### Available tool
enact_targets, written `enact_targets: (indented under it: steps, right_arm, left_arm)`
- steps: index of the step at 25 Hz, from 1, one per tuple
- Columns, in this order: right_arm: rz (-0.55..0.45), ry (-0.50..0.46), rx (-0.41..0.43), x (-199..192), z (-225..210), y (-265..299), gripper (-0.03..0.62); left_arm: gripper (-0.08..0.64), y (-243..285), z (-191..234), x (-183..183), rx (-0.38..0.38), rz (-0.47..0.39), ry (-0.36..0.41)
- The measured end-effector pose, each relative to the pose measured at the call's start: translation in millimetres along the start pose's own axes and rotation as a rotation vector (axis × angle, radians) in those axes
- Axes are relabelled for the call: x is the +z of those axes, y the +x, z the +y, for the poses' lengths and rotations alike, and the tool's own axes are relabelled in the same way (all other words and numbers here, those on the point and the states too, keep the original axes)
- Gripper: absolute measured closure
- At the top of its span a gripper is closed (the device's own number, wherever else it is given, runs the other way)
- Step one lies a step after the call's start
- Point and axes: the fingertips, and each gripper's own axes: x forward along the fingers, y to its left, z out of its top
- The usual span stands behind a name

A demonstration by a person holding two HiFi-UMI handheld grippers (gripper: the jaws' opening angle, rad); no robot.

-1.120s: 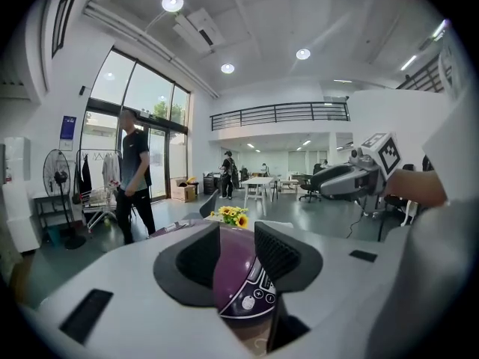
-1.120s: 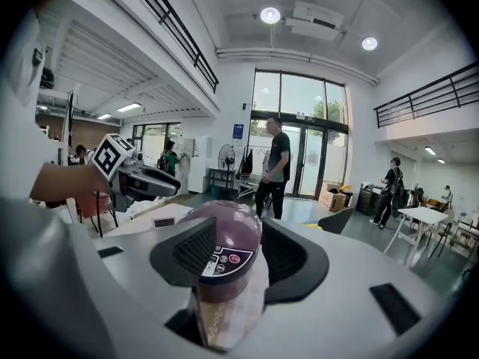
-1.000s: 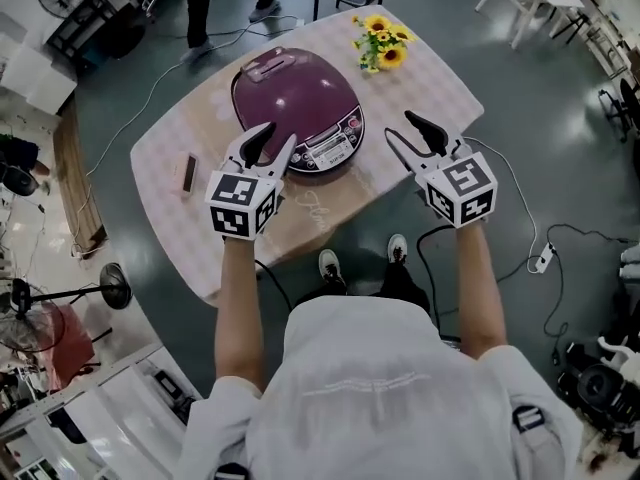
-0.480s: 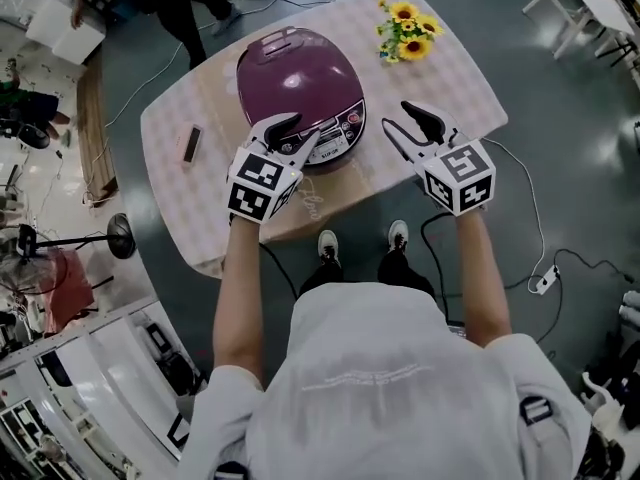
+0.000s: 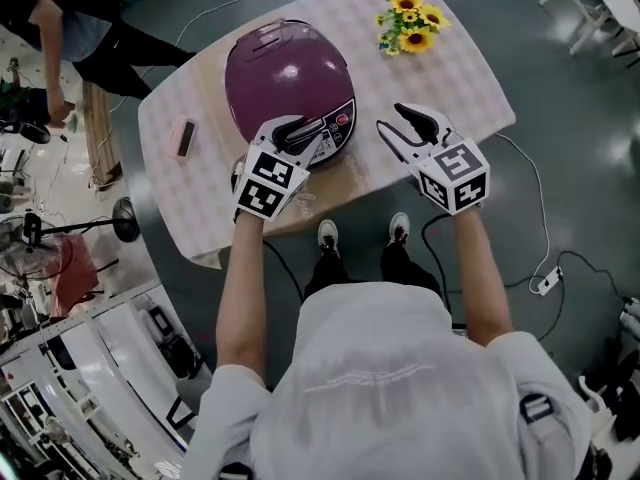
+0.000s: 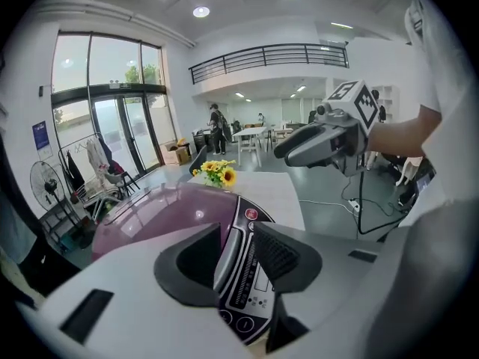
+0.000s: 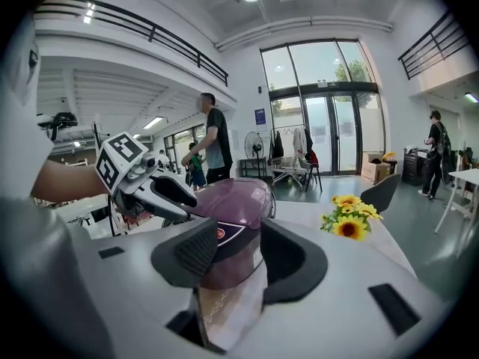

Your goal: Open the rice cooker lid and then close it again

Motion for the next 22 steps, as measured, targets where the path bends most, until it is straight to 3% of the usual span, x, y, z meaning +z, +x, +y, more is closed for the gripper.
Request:
enact_targets:
  steps: [9,18,22]
  right_arm:
    - [0.011,0.011,0.006,-8,-3,-2,0.402]
    - [0.018,0.022,0.0,-13,-2,-4,0.403]
    - [0.02,0.027,0.008,-16,1,0,0.403]
  left_arm:
    - [0.411,16,-8,-15,-0.006,0.055,0.017]
    - [0.416,15,-8,-14,0.036,0.041,0.055]
    - [0.416,19,-9,-15,0.015,0.076,0.054]
